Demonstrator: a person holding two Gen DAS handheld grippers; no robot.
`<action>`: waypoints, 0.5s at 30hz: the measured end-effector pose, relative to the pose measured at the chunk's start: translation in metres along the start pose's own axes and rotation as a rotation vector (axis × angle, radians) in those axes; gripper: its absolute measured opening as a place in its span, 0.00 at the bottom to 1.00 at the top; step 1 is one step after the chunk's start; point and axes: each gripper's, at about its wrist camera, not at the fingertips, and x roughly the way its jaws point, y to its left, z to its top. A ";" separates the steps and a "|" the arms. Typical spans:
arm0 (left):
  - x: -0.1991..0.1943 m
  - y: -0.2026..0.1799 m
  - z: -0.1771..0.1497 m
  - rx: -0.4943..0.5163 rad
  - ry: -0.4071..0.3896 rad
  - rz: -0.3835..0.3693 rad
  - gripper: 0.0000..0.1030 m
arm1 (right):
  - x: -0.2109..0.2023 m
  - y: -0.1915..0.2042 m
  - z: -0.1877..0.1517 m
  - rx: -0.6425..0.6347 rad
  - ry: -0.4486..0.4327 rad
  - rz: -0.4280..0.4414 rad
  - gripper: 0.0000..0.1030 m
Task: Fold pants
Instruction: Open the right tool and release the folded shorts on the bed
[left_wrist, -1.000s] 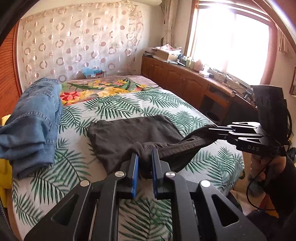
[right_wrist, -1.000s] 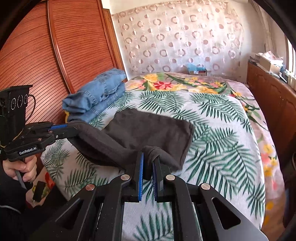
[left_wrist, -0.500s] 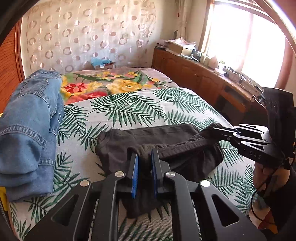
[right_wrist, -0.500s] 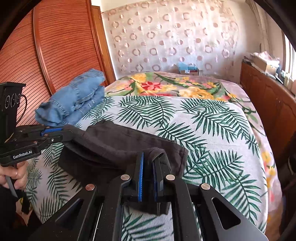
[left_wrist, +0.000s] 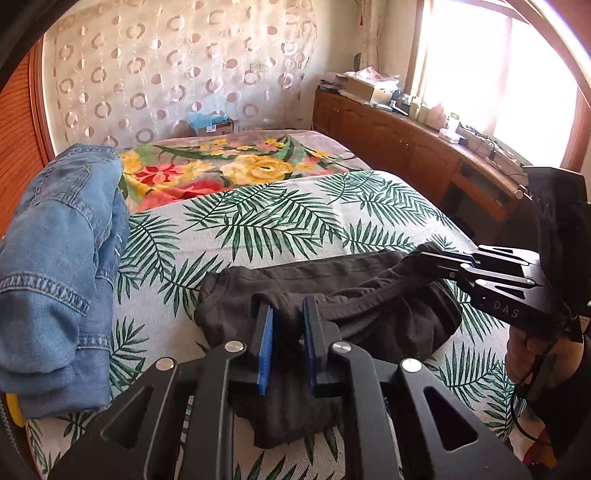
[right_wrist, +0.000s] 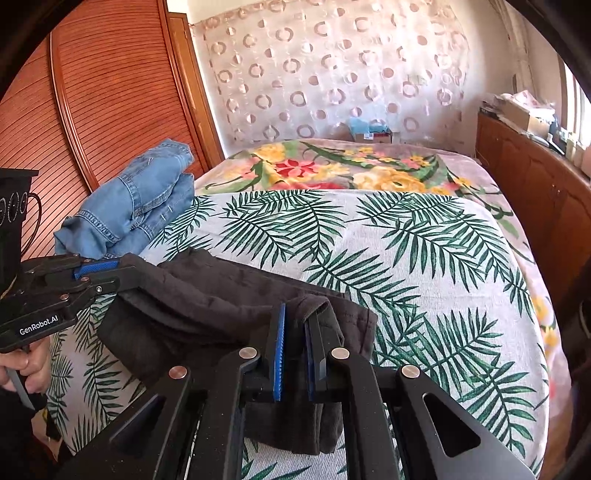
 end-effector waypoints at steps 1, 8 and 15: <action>-0.002 0.001 -0.001 -0.003 -0.003 -0.005 0.16 | -0.002 0.000 -0.001 -0.004 -0.005 0.001 0.08; -0.019 0.000 -0.004 0.000 -0.036 0.005 0.29 | -0.015 0.001 -0.001 -0.054 -0.016 -0.025 0.17; -0.026 -0.004 -0.014 0.018 -0.045 -0.004 0.47 | -0.029 -0.006 -0.010 -0.052 -0.029 -0.020 0.41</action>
